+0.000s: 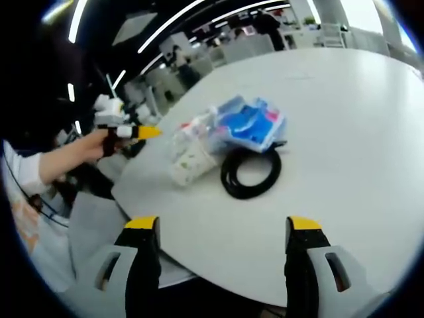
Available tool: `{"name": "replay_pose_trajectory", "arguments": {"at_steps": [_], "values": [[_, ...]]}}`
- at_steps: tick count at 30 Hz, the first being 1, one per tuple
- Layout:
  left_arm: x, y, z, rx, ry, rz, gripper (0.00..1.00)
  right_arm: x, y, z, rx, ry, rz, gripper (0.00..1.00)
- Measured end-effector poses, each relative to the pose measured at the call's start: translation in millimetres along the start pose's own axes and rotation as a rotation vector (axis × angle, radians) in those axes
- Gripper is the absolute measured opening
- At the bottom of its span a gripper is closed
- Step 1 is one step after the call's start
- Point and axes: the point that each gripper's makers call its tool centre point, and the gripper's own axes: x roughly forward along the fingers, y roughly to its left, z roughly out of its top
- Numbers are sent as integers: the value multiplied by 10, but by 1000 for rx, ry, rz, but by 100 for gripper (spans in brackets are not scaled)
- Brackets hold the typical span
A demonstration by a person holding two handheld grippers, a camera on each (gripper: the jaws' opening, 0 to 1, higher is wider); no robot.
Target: Arrange the tabletop items into an orderly group along one side of the table until the central work area is clear of visible clutter.
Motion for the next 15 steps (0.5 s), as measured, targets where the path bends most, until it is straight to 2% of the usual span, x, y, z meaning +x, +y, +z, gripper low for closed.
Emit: {"name": "replay_pose_trajectory", "arguments": {"at_steps": [9,15], "values": [[265,-35,103,-4,30,5,76,-27,-27,-45,18,-1,-4,76],[434,-49,85,14,79,2,75,-57,-73,-47,33,-8,-13,75]]}}
